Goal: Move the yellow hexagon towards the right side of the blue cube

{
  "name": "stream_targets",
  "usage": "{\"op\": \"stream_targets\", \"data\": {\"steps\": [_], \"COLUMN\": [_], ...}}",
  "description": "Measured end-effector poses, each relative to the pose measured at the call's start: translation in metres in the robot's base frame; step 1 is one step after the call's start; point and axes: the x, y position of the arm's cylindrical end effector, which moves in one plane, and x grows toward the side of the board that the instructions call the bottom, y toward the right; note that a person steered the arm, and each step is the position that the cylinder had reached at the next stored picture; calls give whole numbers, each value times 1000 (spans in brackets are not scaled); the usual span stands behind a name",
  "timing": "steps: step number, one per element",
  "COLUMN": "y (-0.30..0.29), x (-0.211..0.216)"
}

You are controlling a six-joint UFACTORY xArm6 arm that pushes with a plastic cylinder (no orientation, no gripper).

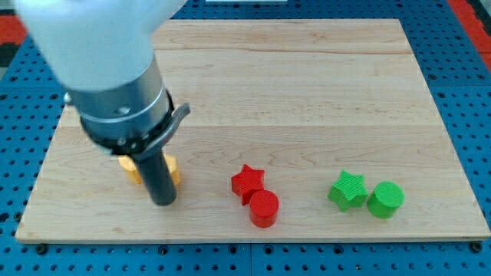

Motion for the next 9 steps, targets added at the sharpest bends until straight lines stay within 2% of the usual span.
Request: {"op": "stream_targets", "data": {"steps": [1,2,3,4,5,6,7,9], "y": [-11,3,-41,-29,15,28,67,37], "x": [-15,14,10,-33,-46,-39,-57,-134]}}
